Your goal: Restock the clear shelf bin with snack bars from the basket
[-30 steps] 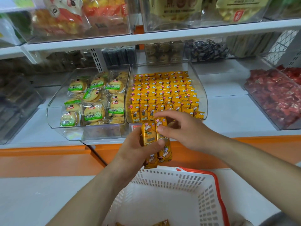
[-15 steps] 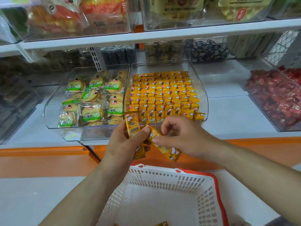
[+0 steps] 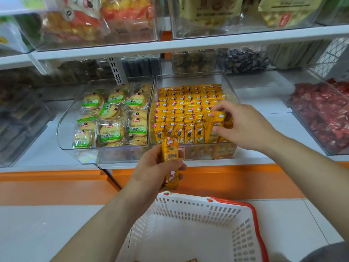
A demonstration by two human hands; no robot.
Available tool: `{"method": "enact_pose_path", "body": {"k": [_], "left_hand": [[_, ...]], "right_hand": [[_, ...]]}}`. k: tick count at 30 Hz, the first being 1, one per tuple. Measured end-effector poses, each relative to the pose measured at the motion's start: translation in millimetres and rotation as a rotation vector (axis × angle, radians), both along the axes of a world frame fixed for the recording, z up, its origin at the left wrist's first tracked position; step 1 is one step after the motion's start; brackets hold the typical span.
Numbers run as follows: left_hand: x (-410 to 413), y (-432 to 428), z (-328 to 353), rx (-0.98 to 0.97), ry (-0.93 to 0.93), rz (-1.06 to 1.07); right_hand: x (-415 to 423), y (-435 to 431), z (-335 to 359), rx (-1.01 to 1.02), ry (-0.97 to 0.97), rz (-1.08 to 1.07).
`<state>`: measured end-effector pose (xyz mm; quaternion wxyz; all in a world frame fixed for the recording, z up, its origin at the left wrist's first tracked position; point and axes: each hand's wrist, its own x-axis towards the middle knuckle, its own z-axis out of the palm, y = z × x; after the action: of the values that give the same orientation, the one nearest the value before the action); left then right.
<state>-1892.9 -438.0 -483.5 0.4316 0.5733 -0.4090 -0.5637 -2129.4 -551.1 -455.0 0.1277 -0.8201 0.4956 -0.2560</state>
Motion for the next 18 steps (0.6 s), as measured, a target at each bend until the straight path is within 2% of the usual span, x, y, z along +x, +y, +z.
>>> {"method": "enact_pose_path", "body": {"k": [2,4,13,15,16,18], "left_hand": [[1.1,-0.6,-0.2,0.002,-0.007,0.003],[2.6,-0.9,-0.5,0.009,-0.012,0.014],[0.3,0.9,2.2,-0.022,0.036,0.052],[-1.6,2.7,2.4,-0.022,0.055,0.033],[-3.0,3.4,2.4,-0.029,0.06,0.021],[-6.1,4.4,1.6,-0.05,0.064,0.002]], "right_hand": [[2.4,-2.4,-1.4,-0.036,0.308,0.03],[7.8,-3.9,-2.7,-0.065,0.484,0.048],[10.1,2.1,-0.4,-0.048,0.72,0.039],[13.5,10.6,-0.9,-0.152,0.591,0.037],[17.1,17.0,-0.6,-0.156,0.431,0.045],[29.8,32.8,-1.3,0.046,0.013,0.107]]}}
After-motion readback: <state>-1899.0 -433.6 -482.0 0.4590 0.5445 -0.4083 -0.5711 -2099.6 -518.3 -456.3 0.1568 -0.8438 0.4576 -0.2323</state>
